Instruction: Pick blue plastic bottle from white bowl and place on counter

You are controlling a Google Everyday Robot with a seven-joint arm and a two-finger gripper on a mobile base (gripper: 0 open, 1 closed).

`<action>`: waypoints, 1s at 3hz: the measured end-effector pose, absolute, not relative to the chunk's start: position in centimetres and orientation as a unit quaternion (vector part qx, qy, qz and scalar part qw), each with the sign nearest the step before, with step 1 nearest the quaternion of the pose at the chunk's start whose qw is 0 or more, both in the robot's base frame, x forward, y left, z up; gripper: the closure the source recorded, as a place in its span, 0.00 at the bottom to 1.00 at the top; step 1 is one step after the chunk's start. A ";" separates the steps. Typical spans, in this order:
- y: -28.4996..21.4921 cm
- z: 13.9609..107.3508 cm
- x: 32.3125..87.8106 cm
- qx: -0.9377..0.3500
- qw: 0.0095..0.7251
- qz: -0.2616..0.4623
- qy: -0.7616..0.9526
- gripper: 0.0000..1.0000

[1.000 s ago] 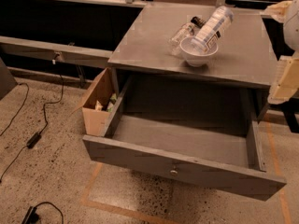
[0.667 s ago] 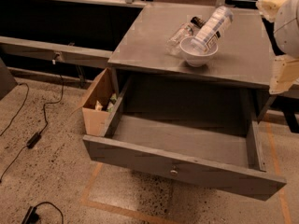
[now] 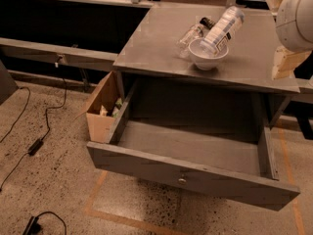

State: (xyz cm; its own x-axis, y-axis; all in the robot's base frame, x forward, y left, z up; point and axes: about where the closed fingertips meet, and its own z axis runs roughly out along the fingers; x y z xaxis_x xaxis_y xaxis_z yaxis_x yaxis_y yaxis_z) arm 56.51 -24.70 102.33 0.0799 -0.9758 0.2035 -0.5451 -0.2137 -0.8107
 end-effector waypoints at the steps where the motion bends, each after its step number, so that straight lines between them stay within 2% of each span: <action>1: -25.1 101.5 57.1 -0.683 0.287 -0.396 0.542 0.00; 3: -29.8 100.8 64.3 -0.701 0.306 -0.464 0.446 0.00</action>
Offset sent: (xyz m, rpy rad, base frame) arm 0.0925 -0.0626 -0.0231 -0.2610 -0.2600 0.2346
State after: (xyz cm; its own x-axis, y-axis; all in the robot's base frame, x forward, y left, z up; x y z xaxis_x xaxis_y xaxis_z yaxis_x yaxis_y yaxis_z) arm 64.27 -29.77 100.84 0.1712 -0.9099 0.3778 -0.3416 -0.4145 -0.8435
